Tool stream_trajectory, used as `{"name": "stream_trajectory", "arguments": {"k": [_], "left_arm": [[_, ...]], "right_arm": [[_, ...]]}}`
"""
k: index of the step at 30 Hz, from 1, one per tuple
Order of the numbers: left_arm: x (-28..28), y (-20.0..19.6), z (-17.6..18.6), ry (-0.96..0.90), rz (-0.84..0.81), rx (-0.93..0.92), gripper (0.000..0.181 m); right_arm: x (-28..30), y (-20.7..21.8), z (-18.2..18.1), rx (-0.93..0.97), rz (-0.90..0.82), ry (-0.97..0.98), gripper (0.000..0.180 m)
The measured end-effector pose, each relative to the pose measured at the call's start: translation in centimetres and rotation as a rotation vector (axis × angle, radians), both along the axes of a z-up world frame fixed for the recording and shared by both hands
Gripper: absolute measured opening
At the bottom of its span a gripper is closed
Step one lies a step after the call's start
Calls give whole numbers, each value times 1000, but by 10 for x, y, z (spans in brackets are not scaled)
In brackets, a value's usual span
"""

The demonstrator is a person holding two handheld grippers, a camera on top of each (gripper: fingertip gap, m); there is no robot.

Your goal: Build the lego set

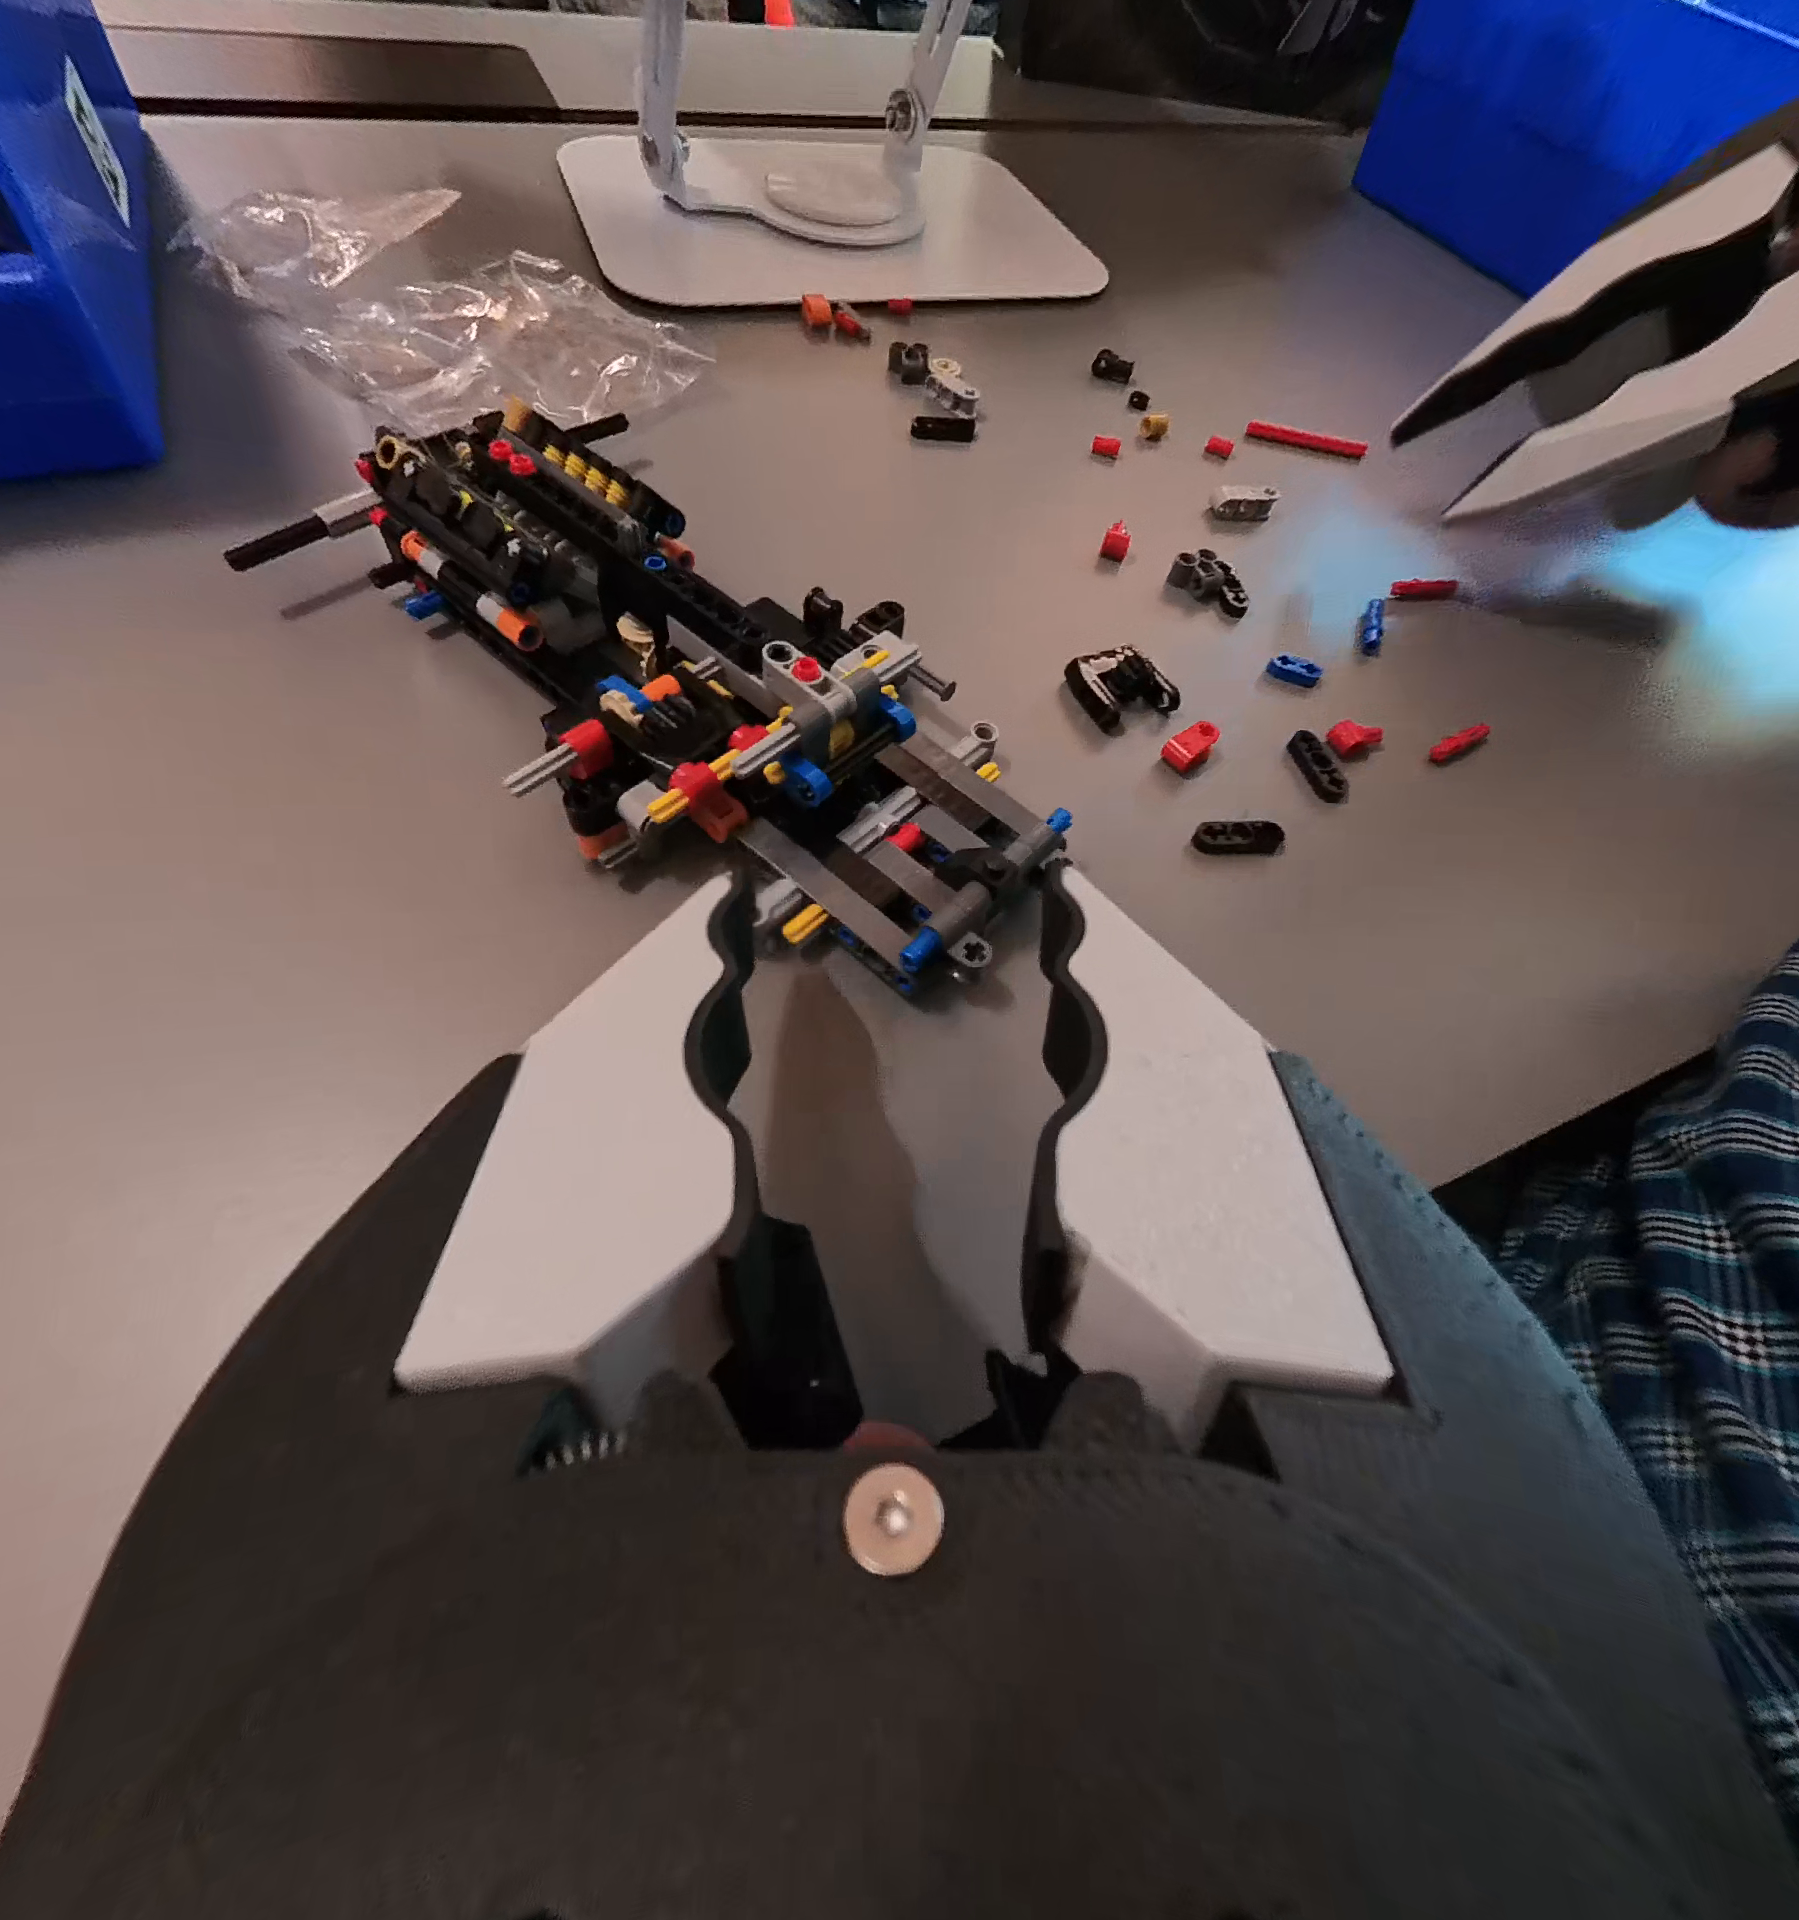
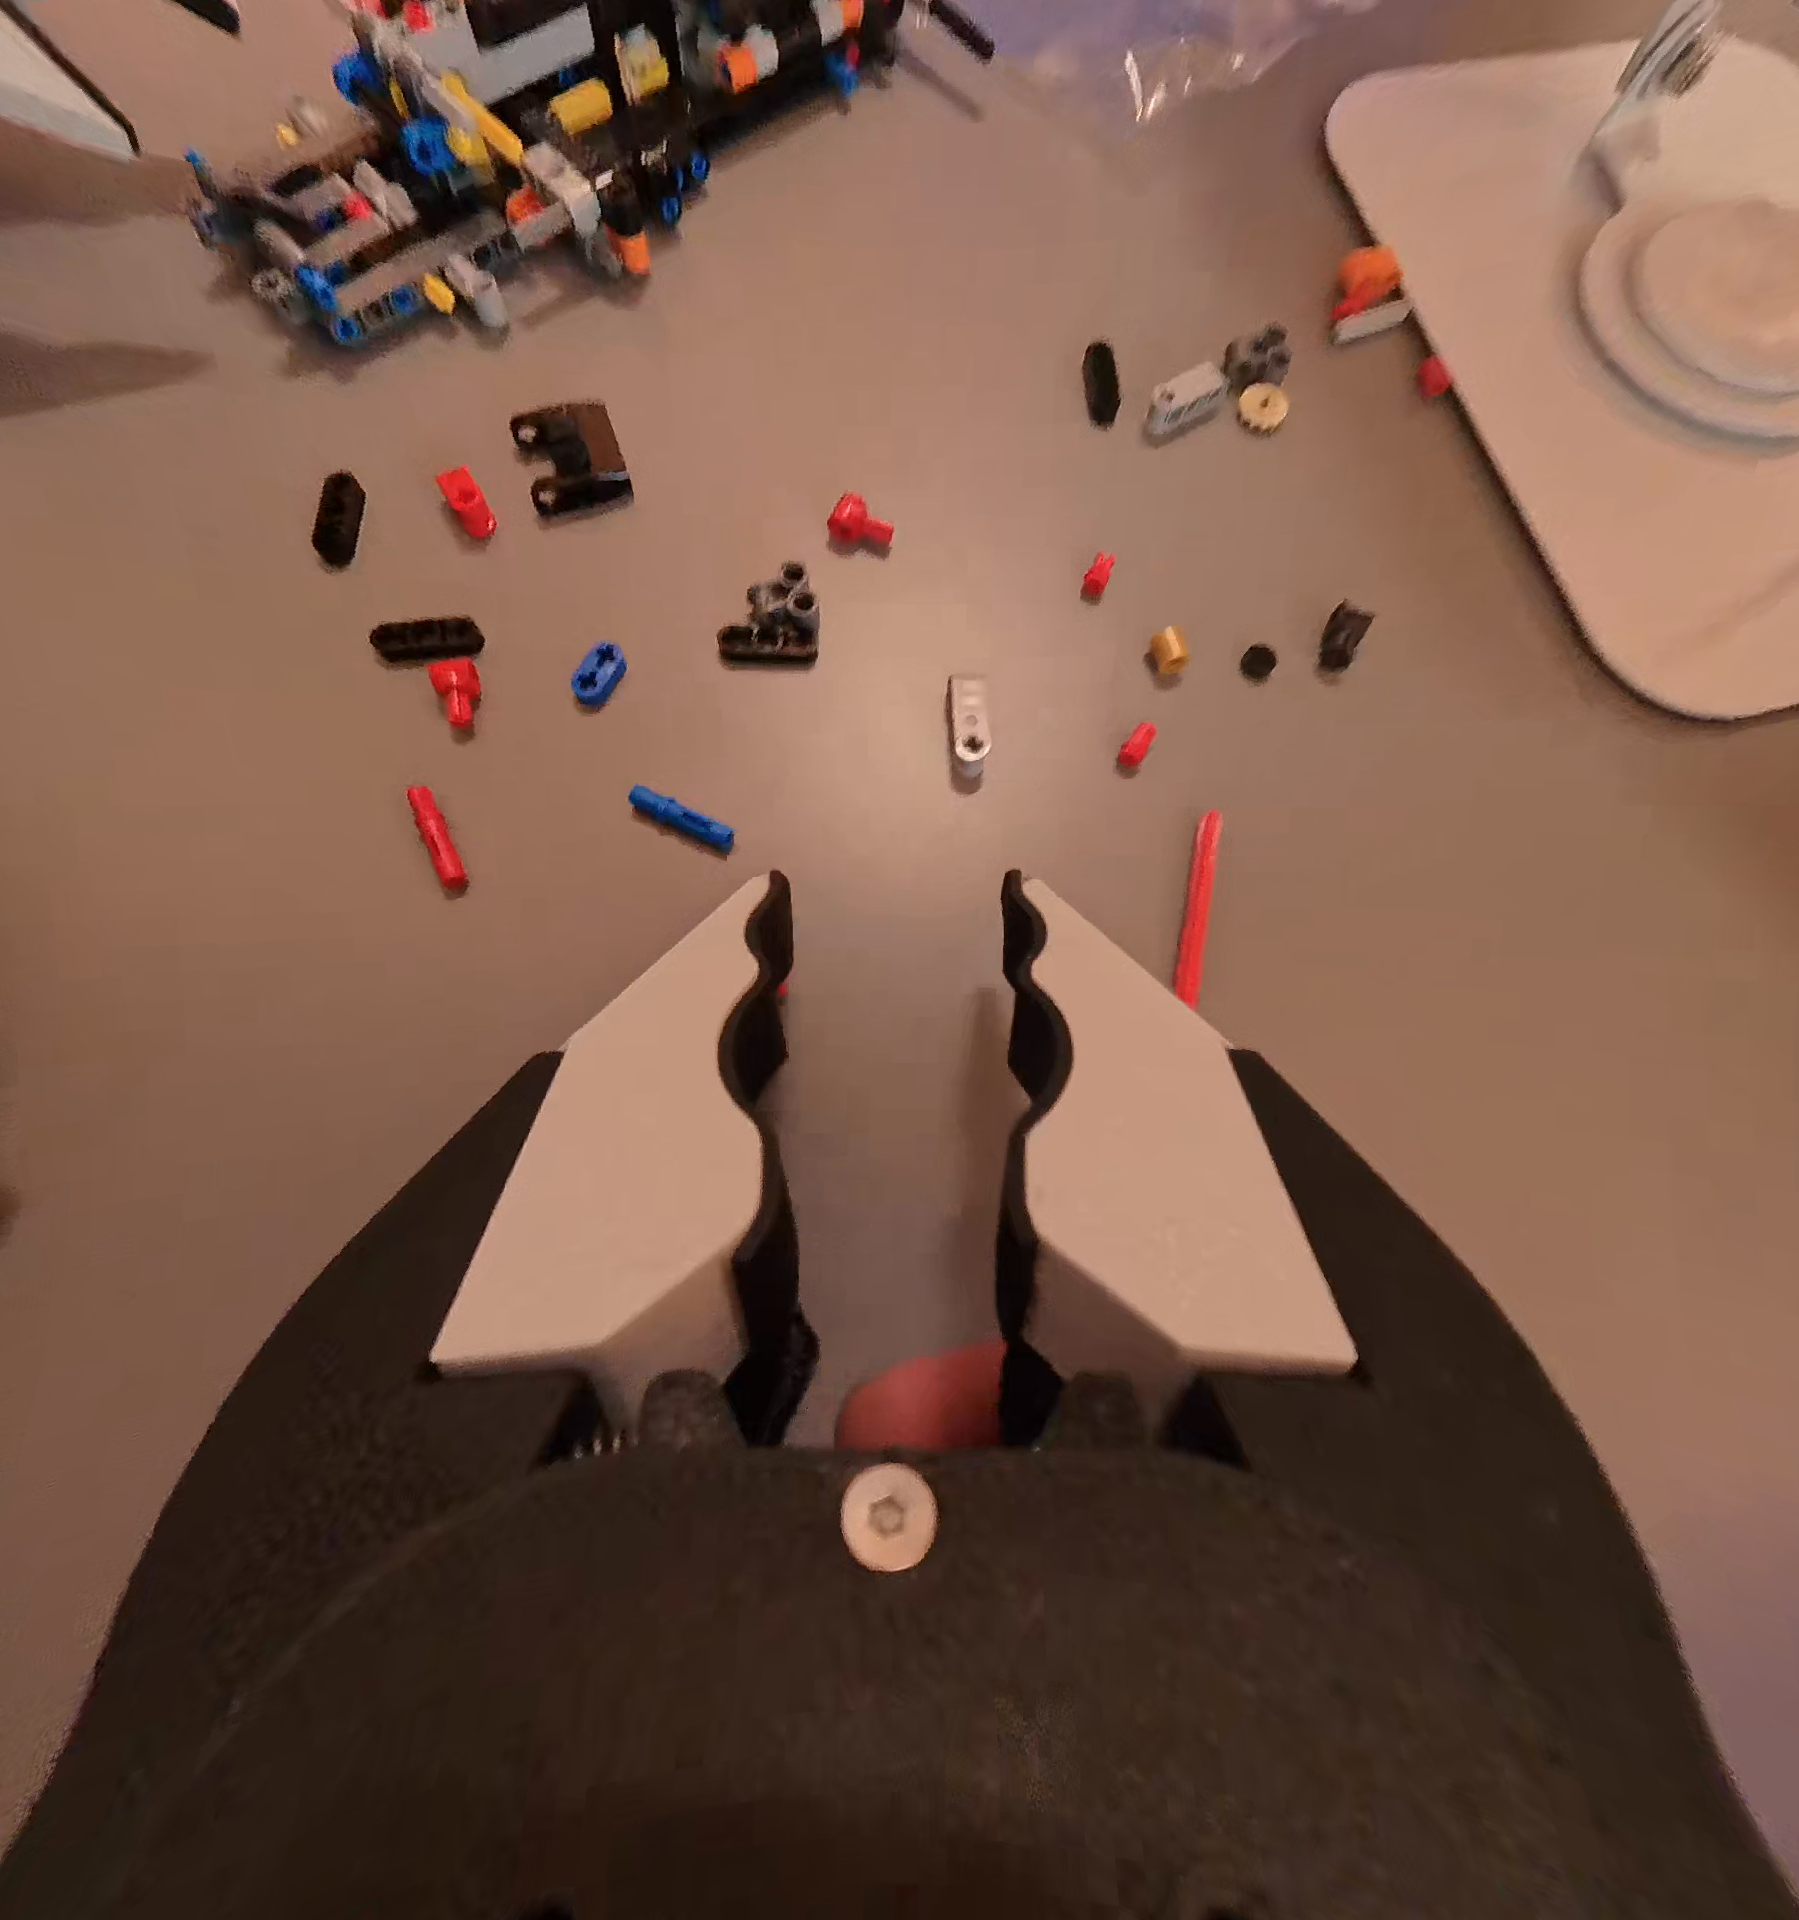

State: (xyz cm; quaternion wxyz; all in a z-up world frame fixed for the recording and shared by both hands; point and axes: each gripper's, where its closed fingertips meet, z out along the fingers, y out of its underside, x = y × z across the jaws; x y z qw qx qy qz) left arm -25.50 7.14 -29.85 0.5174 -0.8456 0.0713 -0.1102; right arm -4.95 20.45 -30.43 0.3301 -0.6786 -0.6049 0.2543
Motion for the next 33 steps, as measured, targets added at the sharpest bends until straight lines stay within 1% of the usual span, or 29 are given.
{"name": "stream_trajectory", "arguments": {"k": [4, 8, 11, 16, 22, 29, 33], "left_arm": [[-8, 3, -1, 7, 22, -10, 59], [-15, 5, -9, 15, 49, -49, 62], [-17, 5, -10, 24, 57, -54, 62], [-16, 6, -12, 39, 55, -62, 61], [-16, 7, -13, 41, 49, -65, 60], [-17, 8, -12, 26, 43, -62, 57], [-17, 8, -12, 28, 41, -64, 57]], "right_arm": [[-10, 23, 19, 68, 2, 22, 40], [-31, 52, 36, 122, 2, 41, 38], [-53, 73, 40, 88, -5, 37, 33], [-100, 103, 26, -7, -3, 1, 32], [-142, 131, -4, -24, -43, -93, 29], [-155, 143, -17, -66, -82, -126, 27], [-157, 145, -23, -61, -82, -143, 20]]}}
